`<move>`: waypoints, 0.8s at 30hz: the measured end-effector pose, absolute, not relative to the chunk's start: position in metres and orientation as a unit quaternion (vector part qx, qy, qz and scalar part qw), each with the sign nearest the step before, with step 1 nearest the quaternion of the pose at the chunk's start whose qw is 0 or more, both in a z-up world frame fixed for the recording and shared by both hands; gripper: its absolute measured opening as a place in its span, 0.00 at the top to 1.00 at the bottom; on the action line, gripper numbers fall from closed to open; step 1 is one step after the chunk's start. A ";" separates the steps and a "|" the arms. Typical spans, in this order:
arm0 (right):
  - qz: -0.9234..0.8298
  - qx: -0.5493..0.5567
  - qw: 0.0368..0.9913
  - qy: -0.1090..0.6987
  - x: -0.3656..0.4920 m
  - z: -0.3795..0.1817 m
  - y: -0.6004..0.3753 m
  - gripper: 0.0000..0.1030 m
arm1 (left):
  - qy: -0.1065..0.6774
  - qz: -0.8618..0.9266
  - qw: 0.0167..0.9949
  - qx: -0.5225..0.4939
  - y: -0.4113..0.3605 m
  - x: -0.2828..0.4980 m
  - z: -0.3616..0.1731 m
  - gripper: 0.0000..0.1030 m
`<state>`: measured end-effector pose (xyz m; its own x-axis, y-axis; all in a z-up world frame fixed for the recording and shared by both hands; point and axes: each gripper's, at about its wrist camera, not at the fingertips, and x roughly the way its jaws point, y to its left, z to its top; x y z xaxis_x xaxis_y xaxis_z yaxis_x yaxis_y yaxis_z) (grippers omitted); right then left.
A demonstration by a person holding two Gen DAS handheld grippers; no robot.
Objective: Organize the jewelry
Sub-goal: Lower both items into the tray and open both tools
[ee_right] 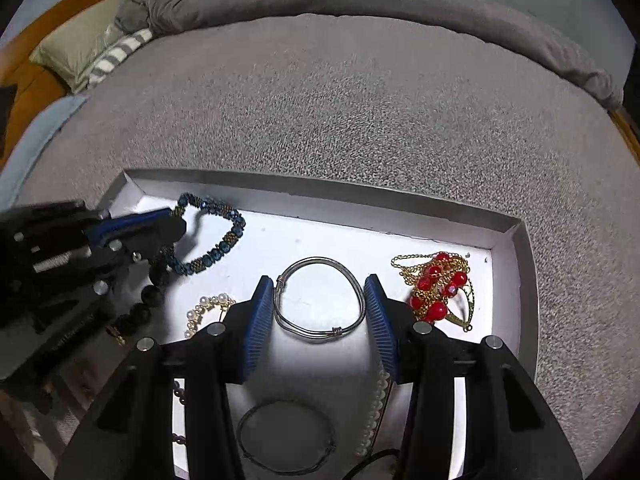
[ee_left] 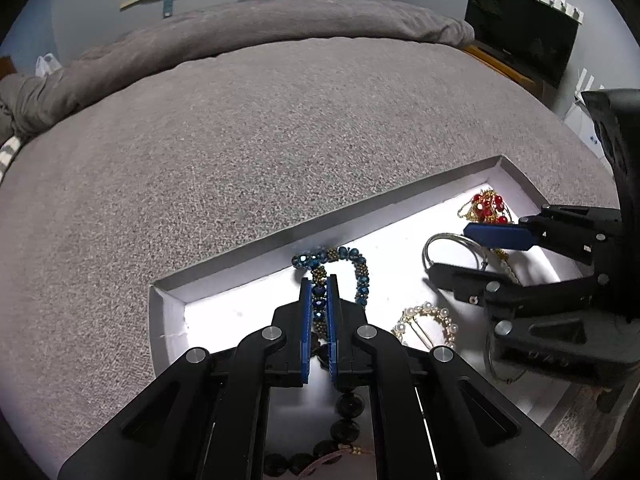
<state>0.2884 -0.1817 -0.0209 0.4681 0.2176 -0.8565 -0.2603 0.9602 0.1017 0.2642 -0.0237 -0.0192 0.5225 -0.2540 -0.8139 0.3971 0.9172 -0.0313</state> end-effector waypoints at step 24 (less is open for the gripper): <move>0.132 -0.021 0.893 0.430 0.203 0.017 -0.223 0.45 | 0.436 -0.178 0.874 0.119 -0.044 0.257 -0.011 0.64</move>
